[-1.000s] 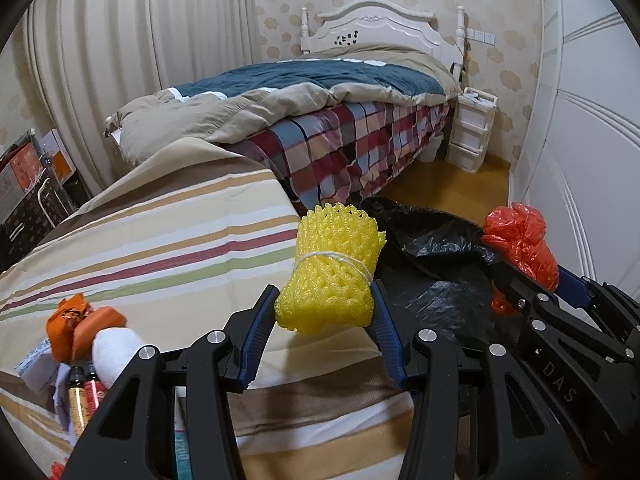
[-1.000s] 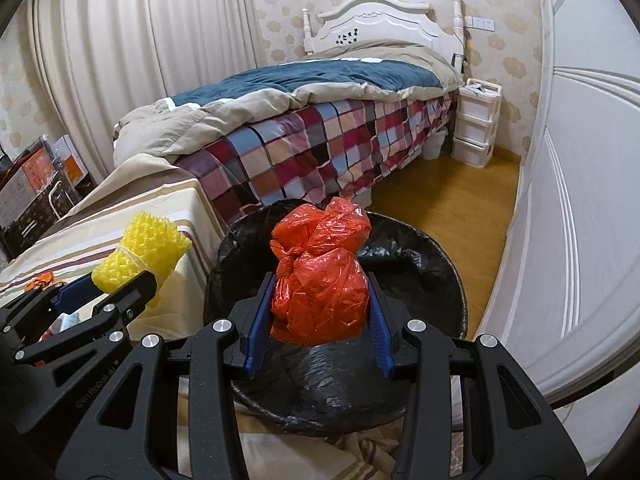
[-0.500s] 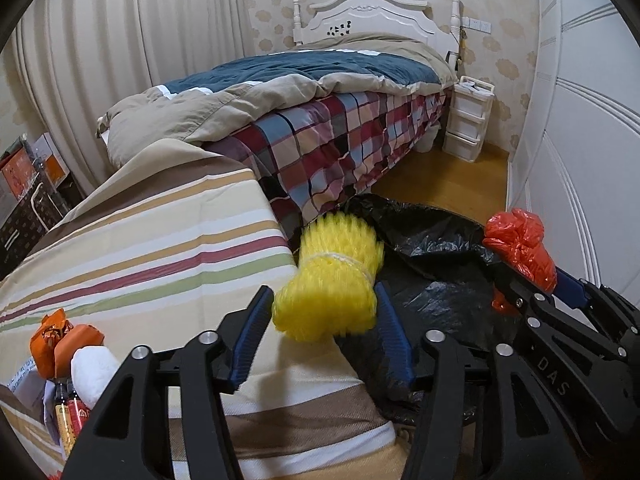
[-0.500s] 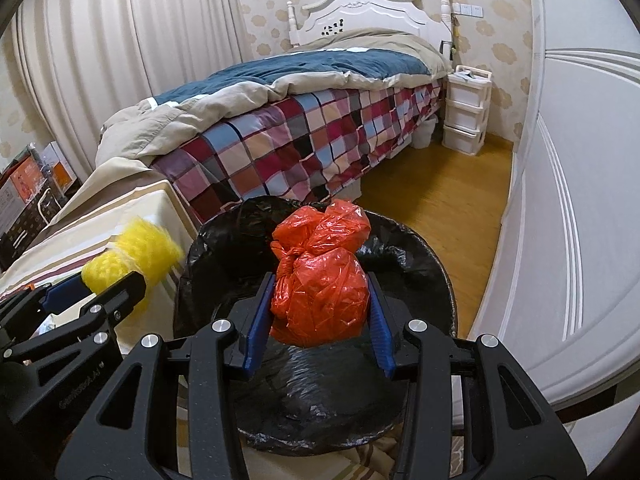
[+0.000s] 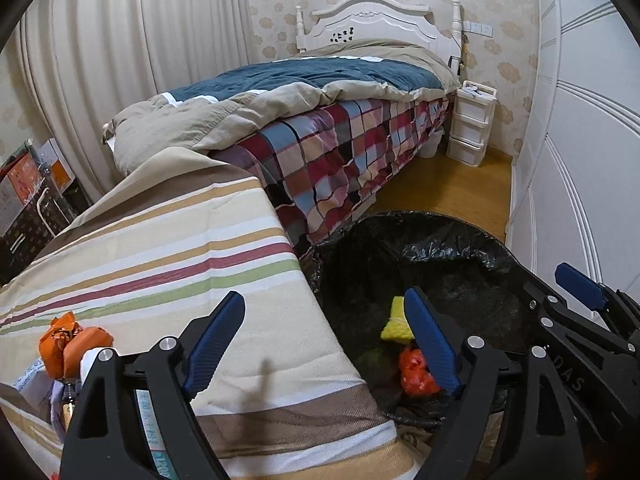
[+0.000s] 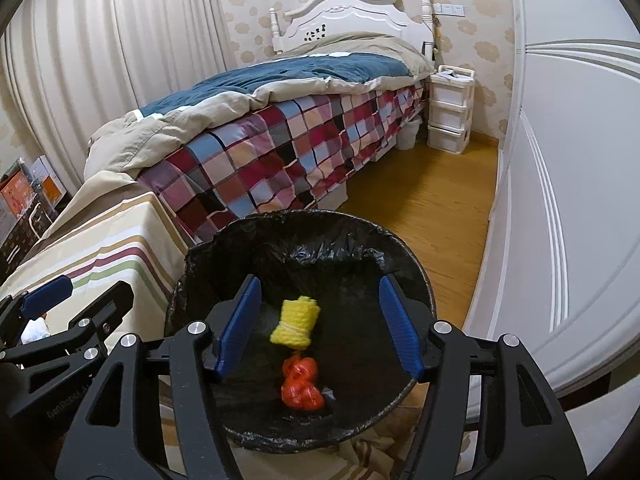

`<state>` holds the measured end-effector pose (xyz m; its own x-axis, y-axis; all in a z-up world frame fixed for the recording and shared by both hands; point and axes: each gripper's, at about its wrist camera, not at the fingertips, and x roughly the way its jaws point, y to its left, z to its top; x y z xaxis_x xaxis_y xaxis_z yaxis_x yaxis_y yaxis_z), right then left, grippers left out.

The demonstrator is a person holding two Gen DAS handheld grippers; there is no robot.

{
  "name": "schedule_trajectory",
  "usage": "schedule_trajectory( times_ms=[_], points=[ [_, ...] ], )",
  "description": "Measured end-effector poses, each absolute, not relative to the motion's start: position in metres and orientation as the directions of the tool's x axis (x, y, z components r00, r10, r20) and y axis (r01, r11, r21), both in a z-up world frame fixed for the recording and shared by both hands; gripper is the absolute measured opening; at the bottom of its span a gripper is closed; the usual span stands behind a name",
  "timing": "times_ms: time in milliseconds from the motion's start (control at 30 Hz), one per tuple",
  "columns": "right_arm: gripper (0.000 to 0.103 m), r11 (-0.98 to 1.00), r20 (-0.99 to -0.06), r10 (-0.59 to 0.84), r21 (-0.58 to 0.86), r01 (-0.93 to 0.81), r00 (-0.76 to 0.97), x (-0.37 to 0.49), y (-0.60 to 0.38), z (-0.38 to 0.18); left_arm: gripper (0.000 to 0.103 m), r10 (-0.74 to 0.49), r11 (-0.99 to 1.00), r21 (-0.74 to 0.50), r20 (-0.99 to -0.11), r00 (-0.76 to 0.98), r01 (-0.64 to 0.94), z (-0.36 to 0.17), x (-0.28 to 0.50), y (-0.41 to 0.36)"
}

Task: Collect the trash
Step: 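Open both tools to drop the items into the bin, then move both tools back over the items on the bed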

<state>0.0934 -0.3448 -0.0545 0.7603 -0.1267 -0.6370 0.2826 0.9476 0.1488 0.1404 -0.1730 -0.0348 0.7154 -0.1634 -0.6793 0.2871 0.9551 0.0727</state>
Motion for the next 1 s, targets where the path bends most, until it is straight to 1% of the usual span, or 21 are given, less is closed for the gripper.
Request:
schedule_trajectory(
  times_ms=[100,533,833,1000],
  points=[
    [0.066,0.947,-0.631,-0.133,0.146,0.285,0.764,0.088,-0.344,-0.051,0.082,-0.164,0.956,0.068,-0.68,0.715,0.285,-0.032,0.134,-0.169],
    [0.067,0.957,-0.633,-0.104,0.146,0.25,0.767,0.043,-0.308,-0.042,0.082,-0.146,0.966,0.057,-0.687,0.712,0.253,-0.024,0.087,-0.128],
    [0.067,0.962,-0.641,-0.063,0.165,0.217,0.765,0.009,-0.28,-0.043,0.082,-0.104,0.979,0.058,-0.674,0.731,0.193,-0.015,0.052,-0.082],
    [0.067,0.972,-0.633,-0.038,0.157,0.176,0.773,-0.007,-0.259,-0.038,0.082,-0.072,0.983,0.079,-0.653,0.754,0.163,-0.009,0.034,-0.065]
  ],
)
